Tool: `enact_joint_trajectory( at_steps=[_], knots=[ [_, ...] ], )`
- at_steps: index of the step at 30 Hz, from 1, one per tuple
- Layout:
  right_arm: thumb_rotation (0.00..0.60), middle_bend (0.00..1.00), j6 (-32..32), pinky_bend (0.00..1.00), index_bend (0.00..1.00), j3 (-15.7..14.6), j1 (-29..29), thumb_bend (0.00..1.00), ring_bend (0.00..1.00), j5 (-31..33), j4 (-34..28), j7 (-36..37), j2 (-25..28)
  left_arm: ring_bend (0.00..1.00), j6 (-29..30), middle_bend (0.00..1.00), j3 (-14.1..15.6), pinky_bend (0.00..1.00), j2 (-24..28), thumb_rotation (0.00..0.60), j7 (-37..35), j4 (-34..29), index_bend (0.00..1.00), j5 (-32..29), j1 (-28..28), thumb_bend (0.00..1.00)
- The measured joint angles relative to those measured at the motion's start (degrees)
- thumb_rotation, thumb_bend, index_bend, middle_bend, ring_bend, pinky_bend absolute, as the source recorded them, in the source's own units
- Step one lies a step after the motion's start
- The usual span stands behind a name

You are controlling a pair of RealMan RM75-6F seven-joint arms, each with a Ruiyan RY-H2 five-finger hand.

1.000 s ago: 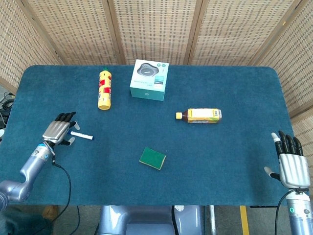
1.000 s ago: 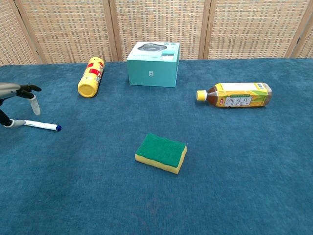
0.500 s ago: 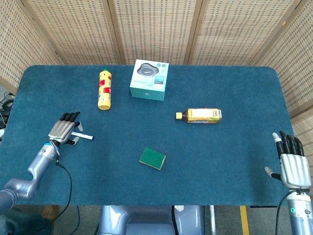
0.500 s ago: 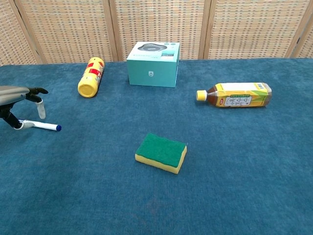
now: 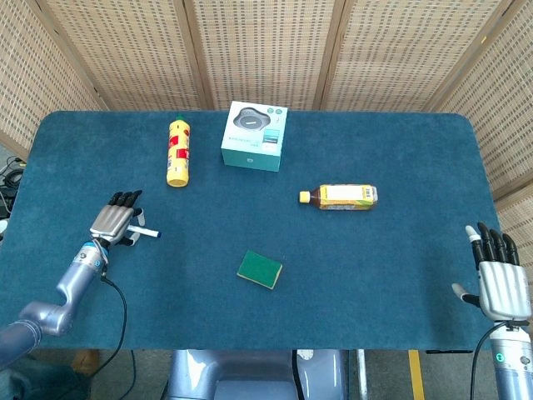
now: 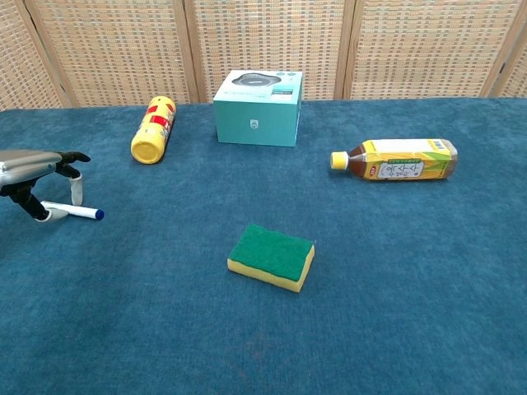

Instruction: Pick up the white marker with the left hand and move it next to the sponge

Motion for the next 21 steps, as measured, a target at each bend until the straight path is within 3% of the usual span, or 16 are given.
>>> enact_joint_trajectory(
  at_steps=[10, 21],
  knots=[
    [0.6, 0.0, -0.18, 0.0, 0.0, 0.09, 0.06, 0.0, 0.0, 0.22, 0.1, 0.43, 0.1, 0.0, -0.41, 0.0, -0.28, 0.0, -1.22, 0.6, 0.97, 0.62, 0.62, -0.46, -0.66, 0.37],
    [0.6, 0.0, -0.24, 0.0, 0.0, 0.04, 0.02, 0.0, 0.0, 0.19, -0.02, 0.84, 0.3, 0.0, 2.53, 0.0, -0.52, 0.0, 0.55, 0.6, 0.77, -2.67, 0.66, 0.44, -0.27, 0.37]
  ],
)
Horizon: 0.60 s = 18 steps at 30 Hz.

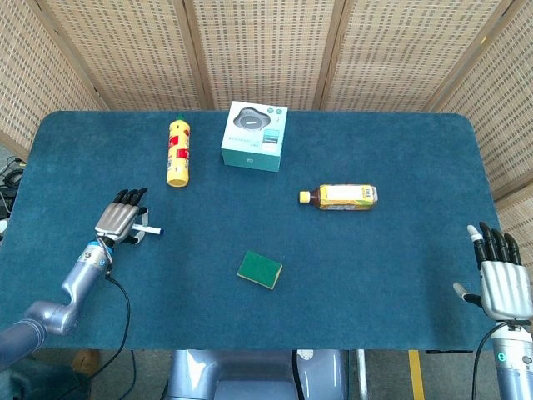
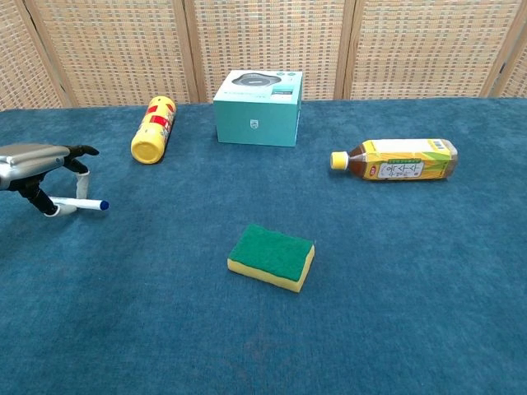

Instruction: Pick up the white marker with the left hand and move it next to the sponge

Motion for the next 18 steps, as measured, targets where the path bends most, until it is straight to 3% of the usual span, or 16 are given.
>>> enact_joint_trajectory(
  at_steps=[9, 18],
  knots=[
    [0.6, 0.0, -0.25, 0.0, 0.0, -0.05, 0.05, 0.0, 0.0, 0.08, -0.32, 0.23, 0.18, 0.0, 4.87, 0.0, 0.54, 0.0, 3.75, 0.6, 1.47, -9.69, 0.66, 3.91, -0.03, 0.37],
    [0.6, 0.0, -0.47, 0.0, 0.0, 0.21, 0.06, 0.0, 0.0, 0.55, -0.33, 1.01, 0.56, 0.0, 4.74, 0.0, 1.24, 0.0, 3.72, 0.6, 12.23, -17.06, 0.67, 6.58, -3.24, 0.37]
  ],
)
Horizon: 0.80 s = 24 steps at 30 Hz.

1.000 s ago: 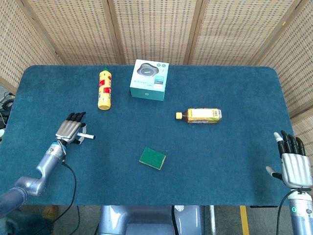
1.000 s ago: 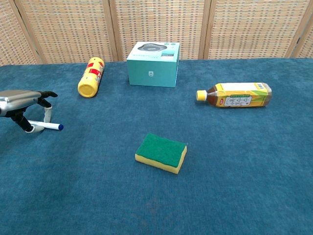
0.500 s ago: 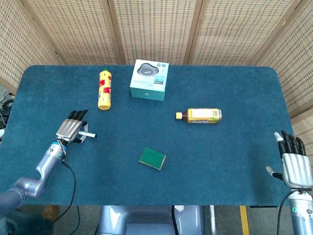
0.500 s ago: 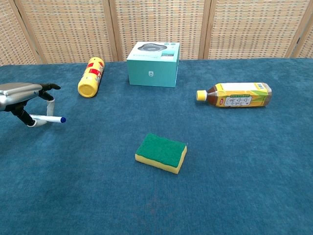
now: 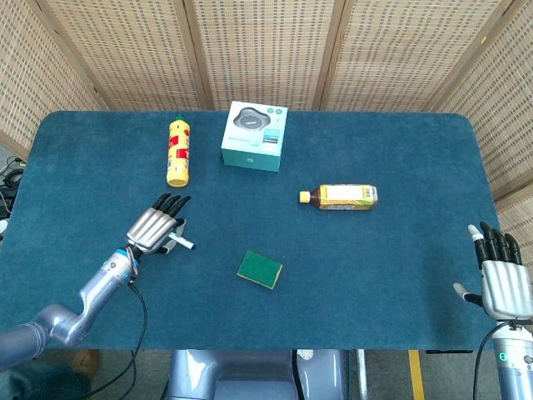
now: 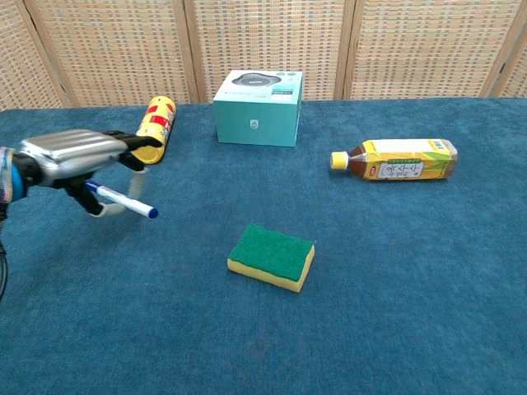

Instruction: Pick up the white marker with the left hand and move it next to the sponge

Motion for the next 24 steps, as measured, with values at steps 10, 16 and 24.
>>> enact_joint_trajectory(
  at_steps=[10, 16, 24],
  knots=[
    [0.6, 0.0, -0.24, 0.0, 0.0, 0.43, -0.23, 0.0, 0.0, 0.99, 0.35, 1.62, 0.7, 0.0, -4.83, 0.0, -2.44, 0.0, -8.14, 0.6, 12.87, -0.39, 0.66, -6.09, -5.13, 0.37],
    [0.6, 0.0, -0.09, 0.0, 0.0, 0.49, -0.4, 0.0, 0.0, 1.02, 0.39, 2.26, 0.99, 0.0, -5.73, 0.0, -4.01, 0.0, -11.82, 0.6, 19.52, -0.44, 0.66, -13.18, -6.46, 0.38],
    [0.6, 0.0, -0.11, 0.0, 0.0, 0.61, -0.44, 0.0, 0.0, 1.12, 0.39, 2.77, 1.24, 0.0, -5.31, 0.0, -4.52, 0.0, -14.19, 0.6, 23.67, -1.44, 0.42, -18.25, -7.68, 0.33]
  ],
)
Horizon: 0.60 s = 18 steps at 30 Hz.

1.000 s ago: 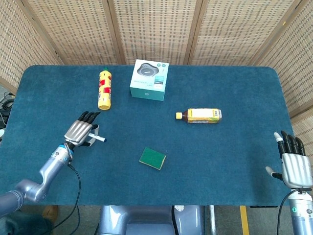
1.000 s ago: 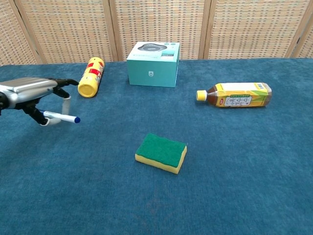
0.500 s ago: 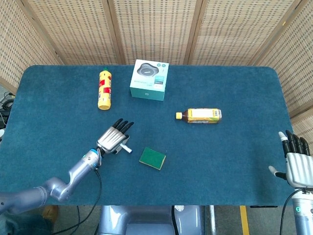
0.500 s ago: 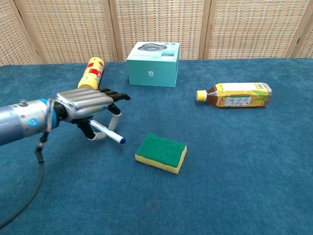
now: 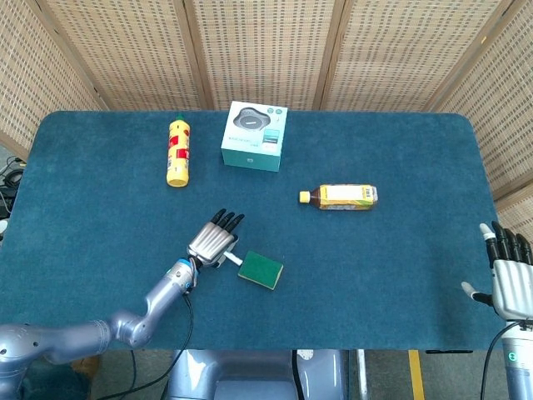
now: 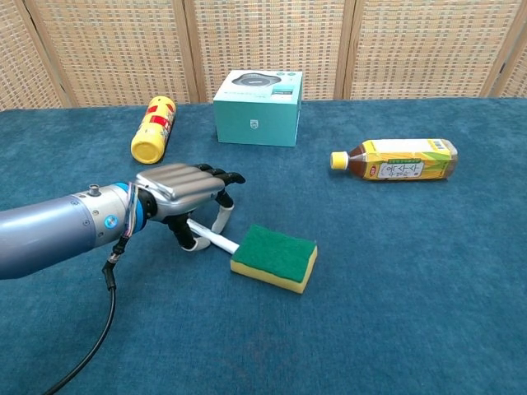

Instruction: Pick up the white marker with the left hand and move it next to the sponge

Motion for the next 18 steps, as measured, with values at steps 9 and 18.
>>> enact_joint_trajectory(
  at_steps=[9, 18],
  knots=[
    [0.6, 0.0, 0.11, 0.0, 0.0, -0.14, -0.03, 0.0, 0.0, -0.32, -0.12, 0.04, 0.08, 0.0, 0.65, 0.0, 0.43, 0.0, 1.98, 0.6, -5.29, -1.81, 0.0, 1.74, 0.42, 0.24],
    [0.6, 0.0, 0.44, 0.0, 0.0, -0.49, -0.15, 0.0, 0.0, -1.03, -0.79, -0.24, 0.17, 0.0, 6.5, 0.0, 1.4, 0.0, 12.96, 0.6, -12.34, -10.62, 0.0, 7.58, 4.19, 0.2]
  ],
)
